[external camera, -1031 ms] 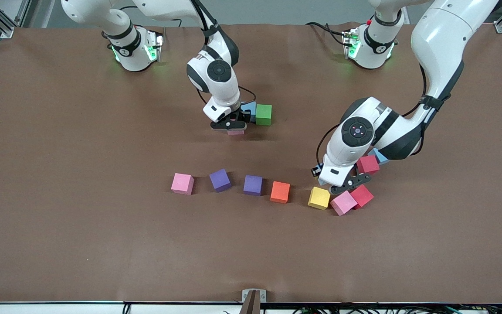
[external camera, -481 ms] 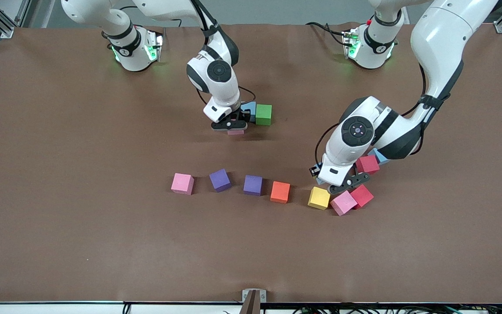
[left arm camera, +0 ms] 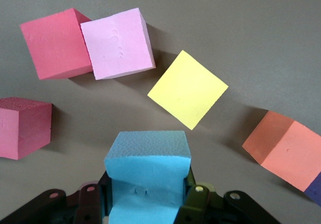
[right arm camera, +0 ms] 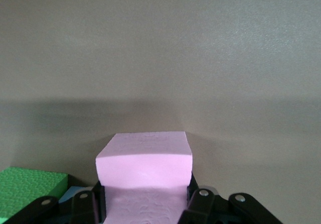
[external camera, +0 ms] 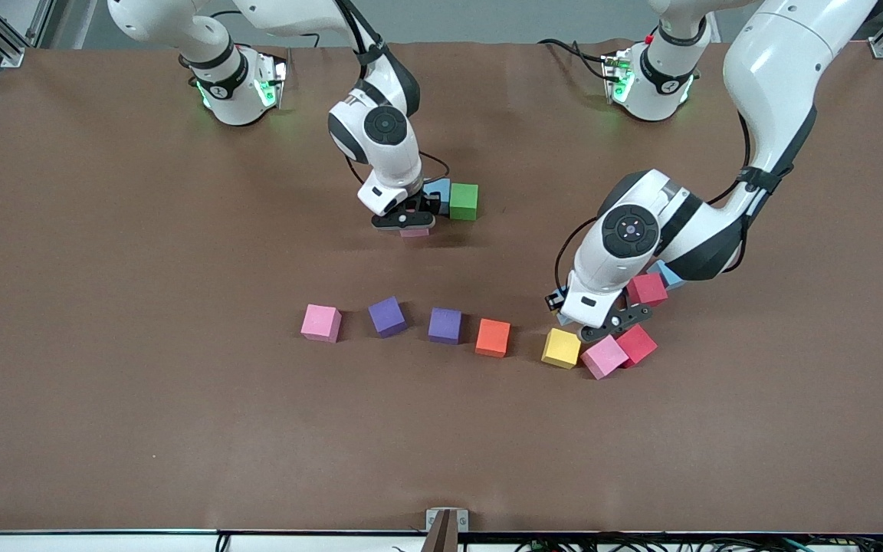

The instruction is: Arrange 11 blocks into digit 3

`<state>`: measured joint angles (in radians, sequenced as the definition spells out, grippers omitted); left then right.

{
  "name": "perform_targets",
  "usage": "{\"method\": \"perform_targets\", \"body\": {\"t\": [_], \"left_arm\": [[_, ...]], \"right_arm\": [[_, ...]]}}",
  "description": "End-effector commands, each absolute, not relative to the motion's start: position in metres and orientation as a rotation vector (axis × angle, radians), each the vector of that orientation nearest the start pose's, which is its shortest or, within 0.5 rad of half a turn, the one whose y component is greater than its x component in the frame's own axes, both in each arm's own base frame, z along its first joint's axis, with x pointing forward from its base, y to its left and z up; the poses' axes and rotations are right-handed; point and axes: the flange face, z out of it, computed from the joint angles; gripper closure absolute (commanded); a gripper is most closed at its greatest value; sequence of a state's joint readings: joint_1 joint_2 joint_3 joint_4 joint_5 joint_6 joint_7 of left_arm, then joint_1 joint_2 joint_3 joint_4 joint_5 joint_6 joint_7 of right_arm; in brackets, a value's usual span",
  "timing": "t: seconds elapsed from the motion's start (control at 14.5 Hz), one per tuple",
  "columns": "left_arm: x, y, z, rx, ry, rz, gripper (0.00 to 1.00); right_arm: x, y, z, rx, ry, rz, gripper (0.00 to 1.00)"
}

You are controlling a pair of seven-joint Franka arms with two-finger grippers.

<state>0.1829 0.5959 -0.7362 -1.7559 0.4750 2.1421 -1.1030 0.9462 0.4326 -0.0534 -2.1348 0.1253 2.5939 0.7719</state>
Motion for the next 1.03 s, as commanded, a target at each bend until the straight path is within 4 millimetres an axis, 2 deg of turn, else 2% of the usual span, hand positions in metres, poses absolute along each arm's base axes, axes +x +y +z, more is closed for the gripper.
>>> {"method": "perform_targets", "body": {"t": [0.0, 0.48, 0.76, 0.96], "left_arm": [[0.587, -0.284, 0.304, -3.065, -0.581, 0.032, 0.67], [0.588, -0.283, 0.304, -3.066, -0.586, 0.032, 0.67], [0.589, -0.281, 0.304, -3.065, -0.587, 0.03, 0.67], [0.589, -0.281, 0.304, -3.066, -0.586, 0.032, 0.67]], "right_arm": [[0.363, 0.437, 0.196, -3.102, -0.024, 0.049, 0.98], [0.379, 0.423, 0.196, -3.104, 0.034, 0.05, 0.98], [0.377, 0.423, 0.196, -3.104, 0.101, 0.054, 0.98], [0.37, 0.427, 0.195, -3.108, 0.08, 0.06, 0.98]]}}
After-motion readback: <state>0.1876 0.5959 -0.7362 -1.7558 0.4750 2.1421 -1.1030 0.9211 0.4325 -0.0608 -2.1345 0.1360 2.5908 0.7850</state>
